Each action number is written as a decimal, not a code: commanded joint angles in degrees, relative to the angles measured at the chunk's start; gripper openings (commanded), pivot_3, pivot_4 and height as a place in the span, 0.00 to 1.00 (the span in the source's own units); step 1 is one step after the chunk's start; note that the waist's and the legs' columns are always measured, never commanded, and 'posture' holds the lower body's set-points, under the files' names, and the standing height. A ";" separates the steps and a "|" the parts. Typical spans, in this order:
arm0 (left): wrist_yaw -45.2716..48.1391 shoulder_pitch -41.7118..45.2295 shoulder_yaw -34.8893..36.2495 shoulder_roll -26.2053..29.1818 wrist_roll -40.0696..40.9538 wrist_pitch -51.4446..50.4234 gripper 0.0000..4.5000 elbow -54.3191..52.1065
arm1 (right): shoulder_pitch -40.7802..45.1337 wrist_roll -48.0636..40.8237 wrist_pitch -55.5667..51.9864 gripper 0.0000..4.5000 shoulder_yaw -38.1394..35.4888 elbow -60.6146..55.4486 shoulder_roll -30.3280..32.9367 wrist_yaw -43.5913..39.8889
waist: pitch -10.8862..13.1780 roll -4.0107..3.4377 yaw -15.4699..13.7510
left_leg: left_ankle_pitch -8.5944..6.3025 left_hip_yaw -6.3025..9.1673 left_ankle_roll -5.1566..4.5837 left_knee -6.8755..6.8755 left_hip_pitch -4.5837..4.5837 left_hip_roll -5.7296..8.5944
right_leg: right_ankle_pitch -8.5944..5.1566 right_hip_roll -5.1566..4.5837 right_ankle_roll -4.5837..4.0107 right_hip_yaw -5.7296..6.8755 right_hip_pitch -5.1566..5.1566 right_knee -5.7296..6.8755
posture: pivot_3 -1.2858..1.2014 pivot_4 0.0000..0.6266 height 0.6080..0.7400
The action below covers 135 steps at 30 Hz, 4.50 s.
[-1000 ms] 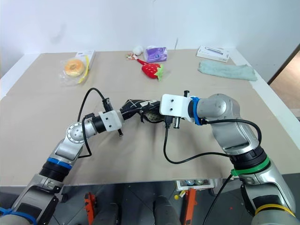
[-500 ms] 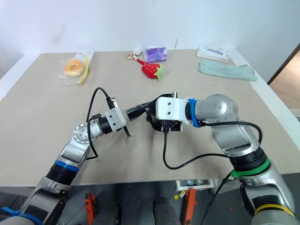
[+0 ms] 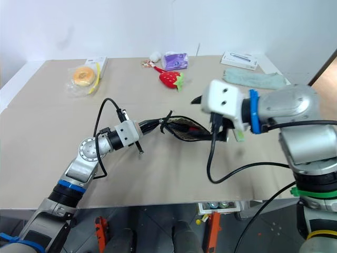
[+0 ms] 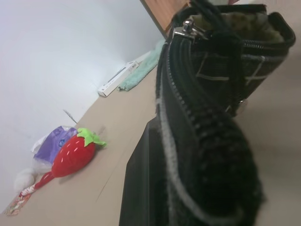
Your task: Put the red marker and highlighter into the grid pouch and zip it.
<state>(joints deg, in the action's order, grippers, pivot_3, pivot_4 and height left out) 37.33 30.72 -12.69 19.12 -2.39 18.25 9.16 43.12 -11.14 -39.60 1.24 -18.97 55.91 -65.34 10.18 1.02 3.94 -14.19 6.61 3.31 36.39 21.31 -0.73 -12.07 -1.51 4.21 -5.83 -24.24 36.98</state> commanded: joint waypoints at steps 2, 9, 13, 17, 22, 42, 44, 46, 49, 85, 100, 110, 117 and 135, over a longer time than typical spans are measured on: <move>-2.34 1.12 2.19 0.68 -0.60 0.59 0.00 -0.49 | -0.03 6.02 -9.34 0.99 -0.22 9.50 0.97 10.59 | 0.00 0.00 0.01 | 0.00 0.00 0.00 0.00 -0.02 -0.02 | 0.02 0.02 -0.03 0.00 0.00 0.00 | 0.52 0.24 1.00; -3.46 1.75 3.04 0.55 -0.67 0.19 0.00 -0.03 | -1.64 9.10 -19.37 0.99 1.95 14.57 -4.11 21.28 | 0.00 -0.01 0.20 | 0.00 -0.03 0.00 -0.05 -0.01 -0.03 | 0.02 0.04 -0.05 -0.05 -0.05 0.00 | 0.52 0.24 1.00; -3.71 2.12 3.04 0.45 -0.47 0.03 0.00 0.05 | -2.95 9.65 -19.84 0.99 1.84 18.28 -6.94 25.34 | 0.00 -0.01 0.04 | 0.00 -0.03 0.00 -0.03 0.05 0.01 | 0.01 0.00 -0.03 -0.04 -0.05 0.00 | 0.52 0.24 1.00; -3.73 2.13 3.07 0.36 -0.38 -0.03 0.00 -0.24 | -4.28 10.94 -17.94 0.99 1.49 24.23 -7.81 29.04 | 0.00 -0.01 0.01 | 0.00 -0.03 0.00 -0.02 0.06 0.03 | 0.01 -0.01 -0.02 -0.04 -0.05 -0.01 | 0.52 0.24 1.00; -3.69 1.93 3.00 0.30 -0.39 -0.13 0.00 -0.65 | -5.11 9.94 -17.23 0.99 0.46 28.15 -8.93 30.68 | 0.00 -0.01 0.19 | 0.00 -0.03 0.00 -0.02 0.05 0.02 | 0.01 0.00 -0.02 -0.05 -0.05 -0.01 | 0.52 0.24 1.00; -3.57 2.07 2.82 0.37 -0.63 0.29 0.00 -1.04 | -3.54 4.71 -10.57 0.22 -6.98 34.27 -12.38 32.29 | -0.01 0.01 0.31 | 0.04 -0.06 0.05 0.10 -0.06 0.04 | 0.15 0.03 0.08 -0.15 0.12 -0.03 | 0.52 0.24 1.00; -3.52 2.12 2.89 0.43 -0.58 0.28 0.00 -0.80 | -4.80 3.79 2.09 0.22 -6.58 27.88 -10.26 26.54 | 0.01 -0.02 0.34 | 0.03 -0.07 0.05 0.08 -0.04 0.03 | 0.15 0.04 0.09 -0.16 0.07 -0.03 | 0.52 0.24 1.00; -3.41 2.17 2.99 0.48 -0.41 0.22 0.00 -0.57 | -6.36 1.05 8.70 0.22 -6.21 20.34 -7.83 18.89 | 0.11 -0.21 0.44 | 0.03 -0.10 0.04 0.04 0.02 0.04 | 0.12 0.03 0.14 -0.19 -0.01 -0.03 | 0.52 0.24 1.00; -3.23 2.37 2.96 0.53 -0.33 0.32 0.00 -0.08 | -5.68 -6.02 7.04 0.22 -7.04 10.63 -4.38 9.72 | 0.14 -0.24 0.55 | -0.01 -0.11 -0.03 0.01 0.01 0.00 | 0.05 0.05 0.24 -0.19 -0.02 -0.03 | 0.52 0.24 1.00; -3.08 2.10 2.03 -0.40 -0.49 -0.23 0.00 -0.80 | 2.75 7.09 5.23 0.22 12.96 3.29 -0.91 2.55 | 0.21 -0.10 0.07 | -0.02 -0.25 0.01 0.04 0.08 0.00 | -0.01 -0.02 0.18 -0.19 -0.03 -0.11 | 0.52 0.24 1.00; -2.82 1.33 2.18 -1.01 -0.59 -1.81 0.00 -2.48 | 7.75 12.51 4.53 0.22 17.97 5.58 -11.51 4.62 | 0.22 -0.09 0.08 | -0.02 -0.23 0.01 0.04 0.09 -0.01 | 0.00 -0.01 0.15 -0.16 -0.04 -0.10 | 0.52 0.24 1.00; -3.07 0.10 4.94 -3.50 4.86 -8.77 0.00 -3.99 | 6.47 10.08 2.76 0.22 13.82 4.21 -8.73 1.67 | 0.22 -0.09 0.08 | -0.02 -0.22 0.01 0.04 0.09 -0.01 | 0.00 -0.01 0.15 -0.16 -0.04 -0.10 | 0.52 0.24 1.00; -2.84 -0.14 5.99 -4.23 7.85 -12.94 0.00 -4.56 | 5.86 11.18 -1.09 0.22 15.07 1.12 -3.57 -0.47 | 0.23 -0.07 0.29 | -0.03 -0.22 0.00 0.04 0.09 0.00 | -0.01 -0.02 0.16 -0.15 -0.04 -0.10 | 0.52 0.24 1.00; -0.98 -0.88 2.86 -3.93 6.71 -13.38 0.00 -7.40 | 11.39 20.96 -2.06 0.22 24.16 4.23 -8.94 4.57 | 0.24 -0.05 0.18 | 0.00 -0.22 0.04 0.04 0.08 -0.01 | 0.02 -0.01 0.13 -0.14 -0.05 -0.09 | 0.52 0.24 1.00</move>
<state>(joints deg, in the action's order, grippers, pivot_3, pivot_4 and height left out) 35.89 29.39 -9.47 15.21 3.92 4.47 5.48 52.87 9.72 -42.60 26.25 -13.71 47.69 -61.00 10.42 0.97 4.12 -14.19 6.40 3.35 36.43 21.39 -0.74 -12.06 -1.52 4.34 -5.97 -24.28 36.89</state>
